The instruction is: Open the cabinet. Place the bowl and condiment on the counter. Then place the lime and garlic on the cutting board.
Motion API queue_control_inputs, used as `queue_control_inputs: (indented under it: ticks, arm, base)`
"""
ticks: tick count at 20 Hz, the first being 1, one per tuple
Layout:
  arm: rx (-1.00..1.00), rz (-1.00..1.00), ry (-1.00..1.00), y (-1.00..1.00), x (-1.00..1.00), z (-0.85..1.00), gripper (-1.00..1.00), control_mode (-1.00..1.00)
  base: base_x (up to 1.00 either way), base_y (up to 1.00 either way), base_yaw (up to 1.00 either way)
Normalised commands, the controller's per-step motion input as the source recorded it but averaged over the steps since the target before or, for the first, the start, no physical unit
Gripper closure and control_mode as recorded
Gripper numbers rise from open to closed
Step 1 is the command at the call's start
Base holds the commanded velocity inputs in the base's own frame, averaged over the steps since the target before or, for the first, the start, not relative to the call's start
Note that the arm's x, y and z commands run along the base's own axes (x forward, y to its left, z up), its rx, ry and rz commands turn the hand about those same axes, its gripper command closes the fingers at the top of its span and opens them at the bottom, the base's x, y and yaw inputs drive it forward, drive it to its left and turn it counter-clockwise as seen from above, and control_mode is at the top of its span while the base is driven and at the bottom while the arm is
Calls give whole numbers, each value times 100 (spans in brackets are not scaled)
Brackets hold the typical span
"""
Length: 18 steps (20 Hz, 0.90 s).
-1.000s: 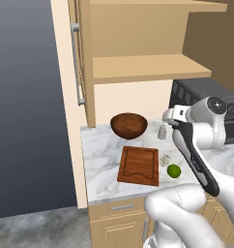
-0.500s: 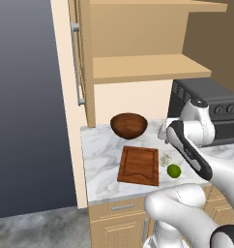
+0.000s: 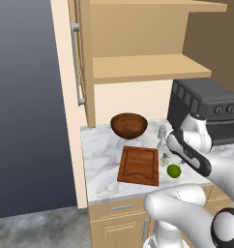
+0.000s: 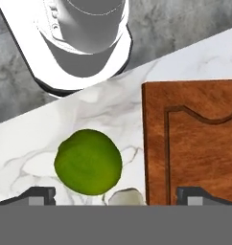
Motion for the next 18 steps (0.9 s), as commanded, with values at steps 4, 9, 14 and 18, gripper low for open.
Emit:
queue_control_inputs:
  ticks: [4,9,14,18]
  arm:
    - [1,6,0,0,12,-37,-100,-100]
    - [0,4,0,0,20,-15,-100,-100]
    - [-1,2,-1,-3,31,0,-100,-100]
    - [0,3,0,-1,31,-12,-100,-100]
  base:
    - [0,0,0]
    - [0,0,0]
    - [0,0,0]
    - [0,0,0]
